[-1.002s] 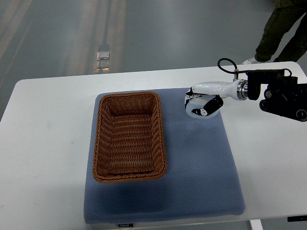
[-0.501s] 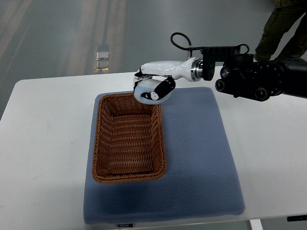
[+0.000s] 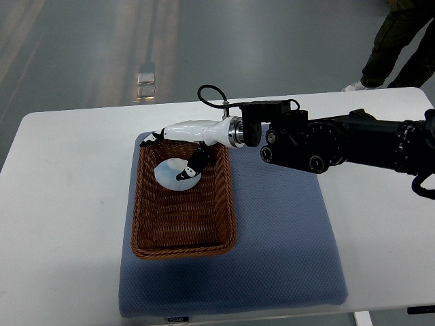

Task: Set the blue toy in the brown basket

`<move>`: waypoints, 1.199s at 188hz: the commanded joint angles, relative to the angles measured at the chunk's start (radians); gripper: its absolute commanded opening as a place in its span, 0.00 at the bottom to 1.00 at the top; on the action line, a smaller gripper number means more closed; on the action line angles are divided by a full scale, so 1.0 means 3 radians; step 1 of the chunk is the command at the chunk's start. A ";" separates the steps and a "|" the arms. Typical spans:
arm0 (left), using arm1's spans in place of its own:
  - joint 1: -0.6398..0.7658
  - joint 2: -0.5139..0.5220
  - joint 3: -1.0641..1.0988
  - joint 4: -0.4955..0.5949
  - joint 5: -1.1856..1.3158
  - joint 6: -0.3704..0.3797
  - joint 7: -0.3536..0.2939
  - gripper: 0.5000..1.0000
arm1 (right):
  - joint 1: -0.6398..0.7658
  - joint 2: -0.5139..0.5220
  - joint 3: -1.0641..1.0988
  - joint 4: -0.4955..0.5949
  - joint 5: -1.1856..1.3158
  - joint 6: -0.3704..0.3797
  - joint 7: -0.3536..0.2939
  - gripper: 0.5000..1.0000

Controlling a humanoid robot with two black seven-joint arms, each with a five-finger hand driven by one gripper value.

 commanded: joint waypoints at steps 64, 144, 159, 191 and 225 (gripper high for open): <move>-0.0004 0.0000 -0.0003 0.0006 -0.0001 0.0000 0.0000 1.00 | -0.0633 -0.0499 0.1215 -0.0247 0.0729 -0.0145 -0.0097 0.83; -0.0009 0.0000 -0.0008 0.0006 -0.0001 0.0000 0.0000 1.00 | -0.1911 -0.0668 0.3475 -0.0247 0.1869 -0.0145 -0.0527 0.83; -0.0009 0.0000 -0.0008 0.0006 -0.0001 0.0000 -0.0005 1.00 | -0.1988 -0.0673 0.3583 -0.0247 0.2058 -0.0135 -0.0547 0.83; -0.0004 0.0000 -0.0008 0.0006 -0.0001 0.0000 -0.0005 1.00 | -0.2018 -0.0704 0.3588 -0.0247 0.2390 -0.0135 -0.0854 0.83; -0.0004 0.0000 -0.0014 0.0006 -0.0001 0.0000 0.0000 1.00 | -0.2049 -0.0765 0.3588 -0.0247 0.2390 -0.0130 -0.0864 0.83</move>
